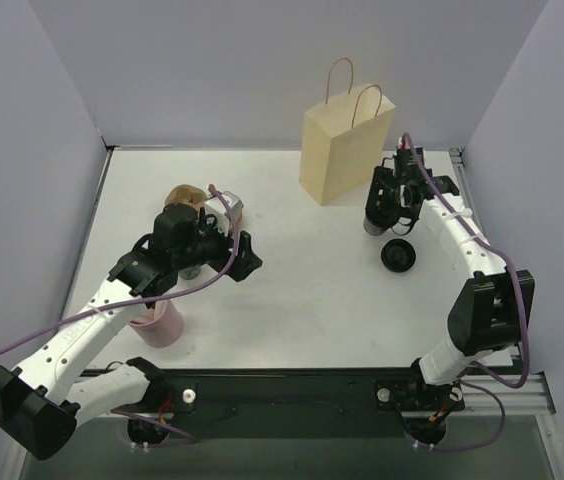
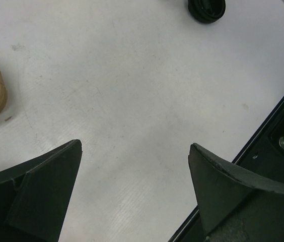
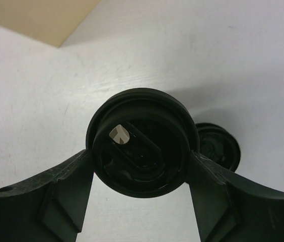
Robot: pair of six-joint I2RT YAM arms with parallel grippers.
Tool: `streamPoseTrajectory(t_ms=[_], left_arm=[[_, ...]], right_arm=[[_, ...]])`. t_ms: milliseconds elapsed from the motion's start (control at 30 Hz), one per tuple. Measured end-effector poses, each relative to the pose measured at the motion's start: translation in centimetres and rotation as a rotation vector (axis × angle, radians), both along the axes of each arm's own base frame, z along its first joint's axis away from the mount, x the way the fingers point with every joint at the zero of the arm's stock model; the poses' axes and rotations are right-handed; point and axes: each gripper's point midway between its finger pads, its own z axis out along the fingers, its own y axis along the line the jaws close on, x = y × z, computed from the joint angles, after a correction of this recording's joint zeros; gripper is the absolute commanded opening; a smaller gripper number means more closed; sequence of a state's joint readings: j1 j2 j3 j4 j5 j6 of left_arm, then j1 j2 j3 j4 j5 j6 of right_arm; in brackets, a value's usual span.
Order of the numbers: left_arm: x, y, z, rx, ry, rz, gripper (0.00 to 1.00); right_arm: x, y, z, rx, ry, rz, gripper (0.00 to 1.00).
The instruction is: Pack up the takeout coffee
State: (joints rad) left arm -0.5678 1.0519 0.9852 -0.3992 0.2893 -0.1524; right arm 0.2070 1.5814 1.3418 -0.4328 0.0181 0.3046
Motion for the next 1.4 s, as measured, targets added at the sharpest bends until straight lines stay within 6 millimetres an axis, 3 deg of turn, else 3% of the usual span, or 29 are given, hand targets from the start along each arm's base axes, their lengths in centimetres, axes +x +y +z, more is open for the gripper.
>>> streamPoseTrajectory(t_ms=[167,300,433,600,800,867,1000,1100,1400], left_arm=[[-0.3,0.0,-1.2,0.021,0.011,-0.018,0.97],[-0.4,-0.2,-1.0,0.022,-0.003,-0.032,0.97],[-0.6,-0.2,-1.1,0.023,-0.008,-0.037,0.97],[-0.5,-0.1,-1.3,0.03,-0.011,-0.033,0.97],[-0.5,0.0,-1.3,0.033,-0.015,-0.027,0.97],[-0.5,0.1,-1.3,0.034,-0.019,-0.025,0.97],[-0.3,0.5,-1.1,0.041,-0.032,-0.004,0.97],[0.0,0.7,-1.2,0.05,-0.036,0.015,0.97],[0.3,1.3,-0.7,0.053,-0.061,0.05,0.97]], right_arm=[[2.1,-4.1,1.2,0.006,-0.03,-0.112,0.57],[1.3,-7.9,0.7,-0.007,0.005,-0.216,0.57],[-1.0,-11.8,-0.9,-0.019,0.063,-0.322,0.57],[-5.4,-14.8,-3.2,-0.022,0.151,-0.42,0.57],[-8.5,-15.7,-4.7,-0.009,0.205,-0.464,0.63],[-8.8,-15.8,-4.8,-0.005,0.207,-0.473,0.66],[-9.5,-16.1,-5.2,0.01,0.213,-0.499,0.82],[-9.9,-16.3,-5.3,0.015,0.215,-0.513,0.88],[-10.1,-16.3,-3.9,0.02,0.18,-0.52,0.91]])
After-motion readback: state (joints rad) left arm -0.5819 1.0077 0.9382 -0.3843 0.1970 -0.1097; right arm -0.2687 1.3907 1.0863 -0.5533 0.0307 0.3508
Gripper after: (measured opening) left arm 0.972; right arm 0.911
